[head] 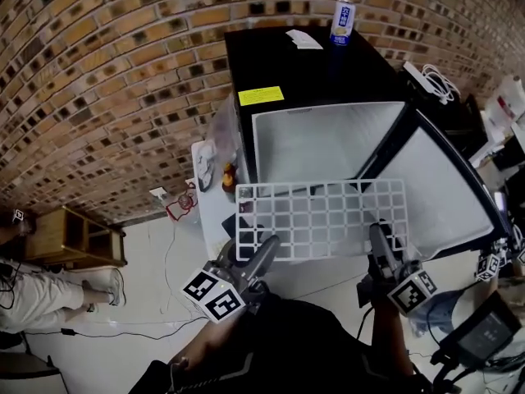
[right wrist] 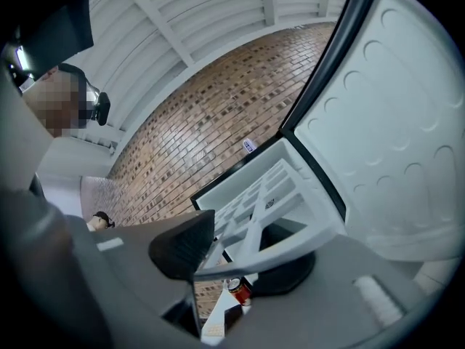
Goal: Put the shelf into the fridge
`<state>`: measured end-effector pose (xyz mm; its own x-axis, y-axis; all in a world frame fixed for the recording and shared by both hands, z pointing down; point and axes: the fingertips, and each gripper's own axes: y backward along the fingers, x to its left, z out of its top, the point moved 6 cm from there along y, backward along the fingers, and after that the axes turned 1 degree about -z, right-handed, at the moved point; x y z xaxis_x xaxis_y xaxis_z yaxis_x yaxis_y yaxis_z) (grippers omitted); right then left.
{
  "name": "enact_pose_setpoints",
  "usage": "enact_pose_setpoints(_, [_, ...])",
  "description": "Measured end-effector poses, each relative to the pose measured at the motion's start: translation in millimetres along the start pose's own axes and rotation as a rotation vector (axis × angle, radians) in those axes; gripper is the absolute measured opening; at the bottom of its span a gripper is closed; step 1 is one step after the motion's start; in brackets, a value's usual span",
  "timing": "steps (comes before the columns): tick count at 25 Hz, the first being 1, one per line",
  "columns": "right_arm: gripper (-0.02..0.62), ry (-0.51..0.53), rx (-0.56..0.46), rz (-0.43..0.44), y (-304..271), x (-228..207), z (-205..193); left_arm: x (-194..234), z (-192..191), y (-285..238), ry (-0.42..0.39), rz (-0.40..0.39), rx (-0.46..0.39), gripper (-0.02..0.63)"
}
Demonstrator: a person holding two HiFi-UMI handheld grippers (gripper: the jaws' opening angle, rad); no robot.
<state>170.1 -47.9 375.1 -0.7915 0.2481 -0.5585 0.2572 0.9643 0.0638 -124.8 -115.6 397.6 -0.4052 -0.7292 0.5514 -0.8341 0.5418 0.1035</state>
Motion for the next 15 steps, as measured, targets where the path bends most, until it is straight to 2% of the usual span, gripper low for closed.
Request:
enact_pose_setpoints(6, [0.160,-0.012,-0.002,-0.036,-23.8,-14.0,-16.1,33.3,1.8,-12.8,0.016,-0.012,0.037,0.186])
enact_pose_setpoints(15, [0.160,-0.060,0.053,-0.027,-45.7,-54.3,-9.8,44.3,-11.2,-46.6,0.039,0.017,0.073,0.186])
